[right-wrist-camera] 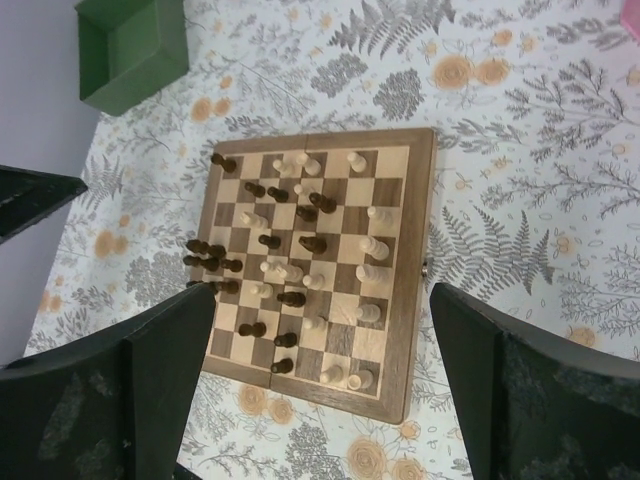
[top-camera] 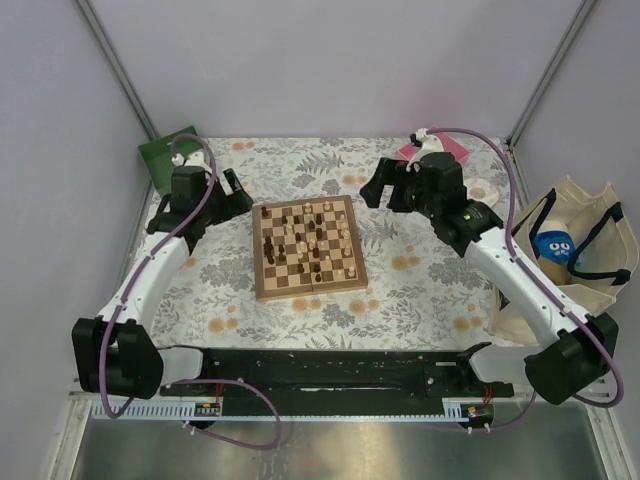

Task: Set up the chess pieces on the board

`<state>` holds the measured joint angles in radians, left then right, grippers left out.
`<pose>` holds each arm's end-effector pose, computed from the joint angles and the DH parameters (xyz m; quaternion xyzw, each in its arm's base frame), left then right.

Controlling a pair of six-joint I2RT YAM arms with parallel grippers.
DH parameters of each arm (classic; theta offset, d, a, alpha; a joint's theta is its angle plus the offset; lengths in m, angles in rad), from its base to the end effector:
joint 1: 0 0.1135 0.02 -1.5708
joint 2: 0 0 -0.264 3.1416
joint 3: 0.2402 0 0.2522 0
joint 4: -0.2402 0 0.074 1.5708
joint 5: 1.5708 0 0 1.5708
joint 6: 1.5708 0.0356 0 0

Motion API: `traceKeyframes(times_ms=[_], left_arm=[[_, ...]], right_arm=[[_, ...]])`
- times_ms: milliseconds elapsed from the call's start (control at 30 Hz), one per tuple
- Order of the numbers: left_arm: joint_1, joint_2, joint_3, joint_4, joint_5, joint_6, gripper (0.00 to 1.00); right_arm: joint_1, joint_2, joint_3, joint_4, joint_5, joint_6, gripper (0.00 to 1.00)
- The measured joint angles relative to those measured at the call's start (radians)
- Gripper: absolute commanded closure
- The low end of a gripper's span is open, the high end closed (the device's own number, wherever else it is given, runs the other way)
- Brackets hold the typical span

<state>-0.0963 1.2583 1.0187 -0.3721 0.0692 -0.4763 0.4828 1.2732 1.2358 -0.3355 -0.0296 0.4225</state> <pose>0.2792 -0.0294 0.3020 -0.1518 0.8737 -0.1597 0.4337 0.2578 0.1363 0.3768 -0.0332 0.8252 0.2575 0.5016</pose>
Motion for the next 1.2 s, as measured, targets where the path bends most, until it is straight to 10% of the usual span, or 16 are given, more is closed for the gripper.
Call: traceKeyframes(times_ms=[567,1200], left_arm=[[-0.046,-0.220,-0.106,-0.174,-0.152,0.005,0.06],[-0.046,-0.323,-0.053,-0.446,-0.360,0.069,0.01]], right_arm=[[0.047,0.099,0.005,-0.159,-0.088,-0.027,0.32],[0.230,0.542,0.411,-0.323,-0.032,-0.115,0.45]])
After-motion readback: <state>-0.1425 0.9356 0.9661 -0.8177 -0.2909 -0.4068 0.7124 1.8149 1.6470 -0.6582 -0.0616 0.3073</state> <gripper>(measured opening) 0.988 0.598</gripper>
